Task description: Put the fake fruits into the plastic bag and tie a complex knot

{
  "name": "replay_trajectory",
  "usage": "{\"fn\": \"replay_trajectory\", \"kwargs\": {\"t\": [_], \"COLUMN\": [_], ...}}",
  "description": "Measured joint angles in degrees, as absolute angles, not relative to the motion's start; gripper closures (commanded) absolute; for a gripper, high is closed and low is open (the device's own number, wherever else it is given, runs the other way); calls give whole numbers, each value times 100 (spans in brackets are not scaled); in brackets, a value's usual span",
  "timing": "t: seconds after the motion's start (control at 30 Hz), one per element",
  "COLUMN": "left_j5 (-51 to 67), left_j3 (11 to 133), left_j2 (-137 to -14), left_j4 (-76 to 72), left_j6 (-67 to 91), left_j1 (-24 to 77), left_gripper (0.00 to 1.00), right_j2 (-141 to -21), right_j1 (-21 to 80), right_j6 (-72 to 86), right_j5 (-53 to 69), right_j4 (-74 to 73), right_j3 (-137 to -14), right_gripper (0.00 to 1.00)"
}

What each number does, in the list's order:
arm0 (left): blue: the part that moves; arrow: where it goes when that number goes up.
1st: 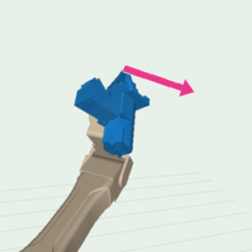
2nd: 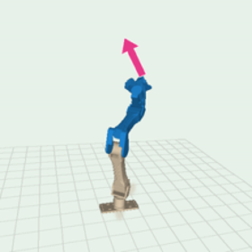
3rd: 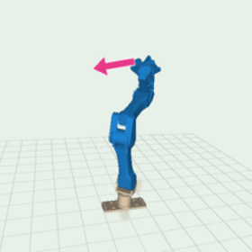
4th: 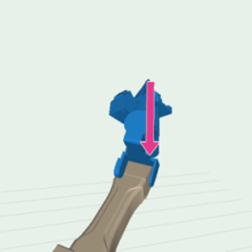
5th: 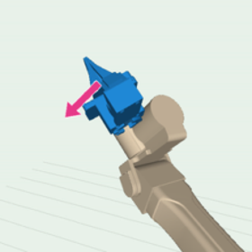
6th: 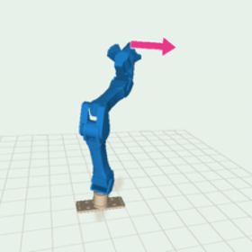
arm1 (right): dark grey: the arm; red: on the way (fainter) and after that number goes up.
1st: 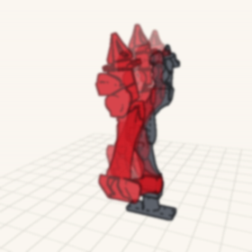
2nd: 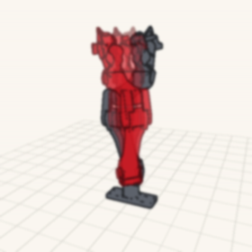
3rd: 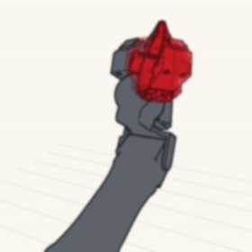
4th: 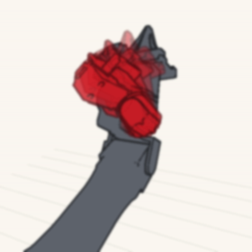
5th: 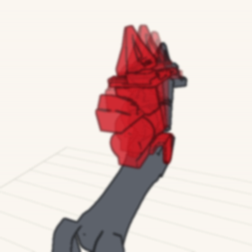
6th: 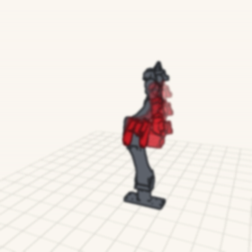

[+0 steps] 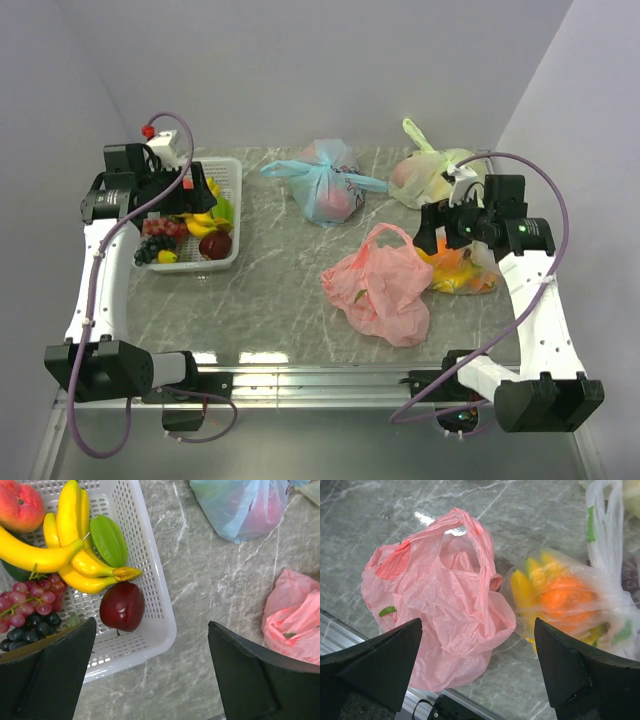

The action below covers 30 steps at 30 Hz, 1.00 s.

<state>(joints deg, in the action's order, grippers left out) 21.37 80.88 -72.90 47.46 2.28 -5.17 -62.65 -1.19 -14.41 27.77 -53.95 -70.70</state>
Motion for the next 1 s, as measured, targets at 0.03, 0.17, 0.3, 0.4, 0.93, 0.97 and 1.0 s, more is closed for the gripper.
{"fn": "replay_trajectory", "kwargs": {"t": [0.03, 0.17, 0.3, 0.4, 0.93, 0.97, 1.0], "left_j5": [2141, 2281, 2582, 2757, 3623, 3706, 3839], "left_j3": [8079, 8093, 8219, 8326, 8361, 8366, 8390], "left_j2": [-7290, -7314, -7518, -7719, -8449, -8464, -8503], "left_j4": [4751, 4797, 4858, 4877, 4510, 4427, 4357], "left_j6": [176, -86, -250, -346, -458, -390, -336], "left_j1": [-510, -467, -438, -384, 172, 172, 172], "left_gripper": [1, 1, 1, 1, 1, 1, 1], "right_j2": [-6311, -6619, -7129, -7570, -8460, -8348, -8208], "right_j1": [-69, 252, 467, 550, 1415, 1594, 1802], "right_j6": [-1444, -1479, -1566, -1621, -3347, -3581, -3833], "right_j5": [2766, 2630, 2532, 2462, 3474, 3562, 3599], "right_j4": [-5393, -5330, -5304, -5288, -5994, -6020, -6018], "right_j3": [-7070, -7070, -7070, -7072, -8370, -8532, -8661], "right_gripper": [0, 0, 0, 0, 100, 100, 100]}}
